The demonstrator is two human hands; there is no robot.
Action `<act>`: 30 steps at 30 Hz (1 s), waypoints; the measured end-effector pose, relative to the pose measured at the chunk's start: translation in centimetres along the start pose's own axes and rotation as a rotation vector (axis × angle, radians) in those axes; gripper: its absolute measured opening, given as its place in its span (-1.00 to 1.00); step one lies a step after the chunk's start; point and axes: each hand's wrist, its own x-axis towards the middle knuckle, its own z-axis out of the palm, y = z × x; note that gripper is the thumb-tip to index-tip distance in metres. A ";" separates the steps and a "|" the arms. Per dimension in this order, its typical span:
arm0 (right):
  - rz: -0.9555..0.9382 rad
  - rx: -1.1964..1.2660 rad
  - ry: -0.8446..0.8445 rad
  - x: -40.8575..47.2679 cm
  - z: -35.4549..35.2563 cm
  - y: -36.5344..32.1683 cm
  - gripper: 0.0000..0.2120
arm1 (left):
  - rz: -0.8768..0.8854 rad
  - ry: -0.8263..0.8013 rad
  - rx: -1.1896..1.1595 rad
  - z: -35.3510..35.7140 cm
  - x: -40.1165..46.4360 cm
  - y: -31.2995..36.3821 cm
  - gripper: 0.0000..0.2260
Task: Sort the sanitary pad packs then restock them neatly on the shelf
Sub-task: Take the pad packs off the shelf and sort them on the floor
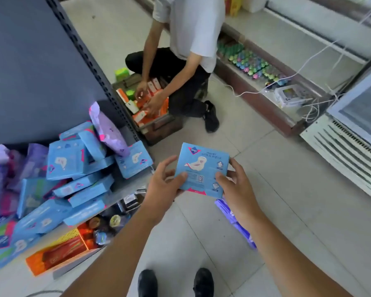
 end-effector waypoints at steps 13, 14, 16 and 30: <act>0.249 0.113 0.523 -2.7 -20.6 10.8 -0.65 | -0.205 -0.425 0.518 20.6 3.9 -13.5 -0.68; 0.287 0.108 0.561 -3.0 -21.5 12.5 -0.65 | -0.206 -0.473 0.572 21.8 4.2 -15.2 -0.68; 0.371 0.100 0.616 -3.4 -23.3 16.2 -0.65 | -0.215 -0.539 0.666 23.8 4.6 -18.8 -0.70; 0.655 0.001 0.772 -0.1 -41.1 46.6 -0.65 | -0.377 -0.752 1.031 38.9 7.9 -50.8 -0.62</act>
